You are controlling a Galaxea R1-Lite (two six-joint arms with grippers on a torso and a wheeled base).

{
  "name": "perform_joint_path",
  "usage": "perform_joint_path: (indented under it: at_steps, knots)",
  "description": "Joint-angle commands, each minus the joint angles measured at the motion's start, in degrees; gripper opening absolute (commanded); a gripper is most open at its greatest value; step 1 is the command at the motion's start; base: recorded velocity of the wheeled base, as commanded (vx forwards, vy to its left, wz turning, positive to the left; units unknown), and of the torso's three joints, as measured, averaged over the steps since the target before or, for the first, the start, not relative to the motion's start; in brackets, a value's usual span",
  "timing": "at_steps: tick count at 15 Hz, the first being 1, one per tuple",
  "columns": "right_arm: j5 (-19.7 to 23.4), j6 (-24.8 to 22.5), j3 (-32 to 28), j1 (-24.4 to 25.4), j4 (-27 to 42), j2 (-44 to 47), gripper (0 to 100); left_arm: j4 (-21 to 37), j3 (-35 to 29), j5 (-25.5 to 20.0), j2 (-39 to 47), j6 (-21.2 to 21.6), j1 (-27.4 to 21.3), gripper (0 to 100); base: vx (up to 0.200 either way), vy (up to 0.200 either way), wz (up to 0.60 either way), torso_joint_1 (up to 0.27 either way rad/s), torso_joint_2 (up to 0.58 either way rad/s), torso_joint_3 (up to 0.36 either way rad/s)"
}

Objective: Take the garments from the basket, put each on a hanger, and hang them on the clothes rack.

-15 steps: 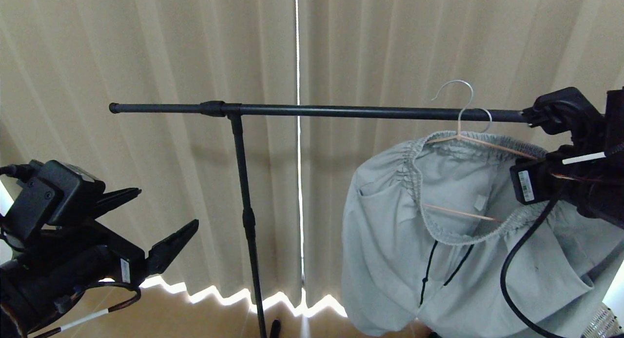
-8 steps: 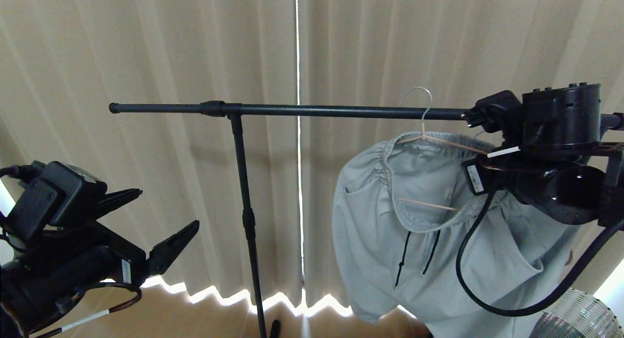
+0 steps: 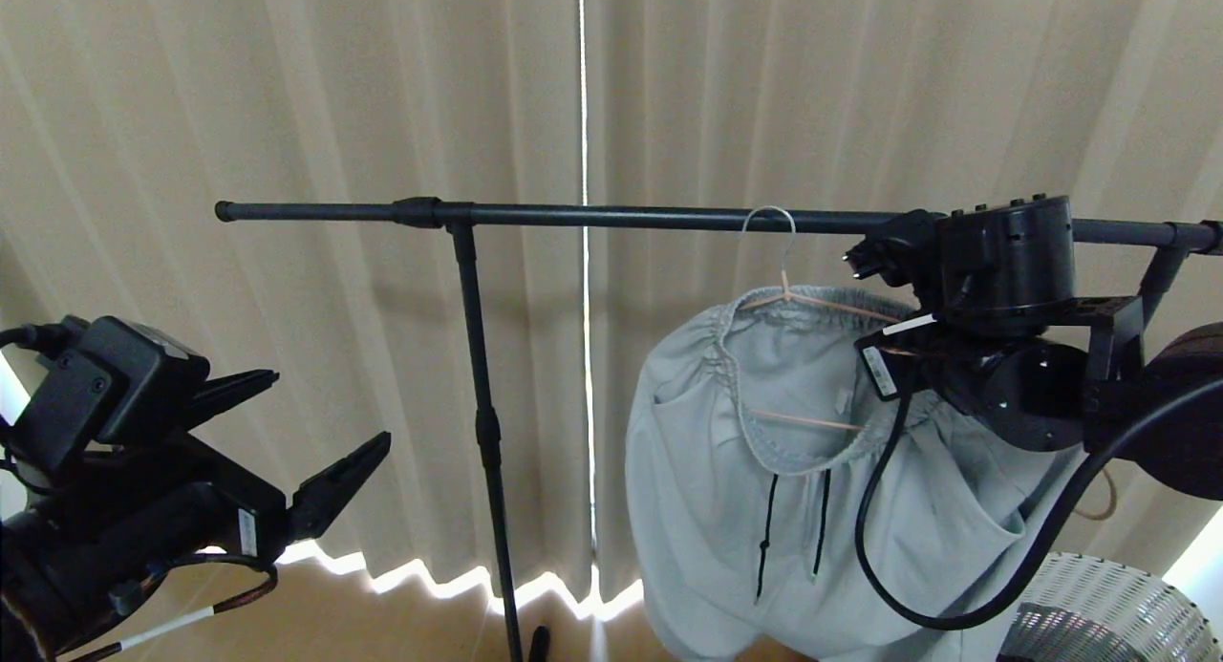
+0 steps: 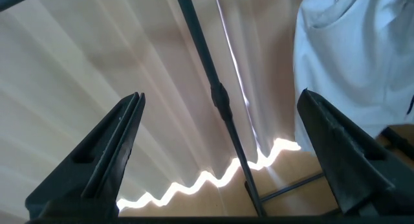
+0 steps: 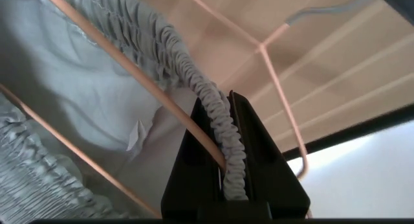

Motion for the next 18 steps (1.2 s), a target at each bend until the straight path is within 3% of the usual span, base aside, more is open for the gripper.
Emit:
perform_joint_path:
  at_steps: [1,5,10,18]
  knots:
    - [-0.07,0.05,-0.74,0.14,-0.06,0.16,0,-0.02,-0.06,0.03,-0.02,-0.01,0.01,100,0.000,0.000,0.00,0.000,0.00,0.000]
    - [-3.76,0.14,-4.17,-2.14,-0.06,-0.11,0,-0.02,0.11,0.03,-0.10,-0.01,0.01,100,0.000,0.000,0.00,0.000,0.00,0.000]
    - [-4.82,0.05,-4.26,-2.76,0.03,1.39,0,-0.02,0.47,0.03,-0.10,-0.01,0.01,100,0.000,0.000,0.00,0.000,0.00,0.000]
    - [-4.55,0.05,-2.06,3.13,-0.06,3.94,0,-0.02,0.64,-0.05,-0.19,-0.01,0.01,100,0.000,0.000,0.00,0.000,0.00,0.000]
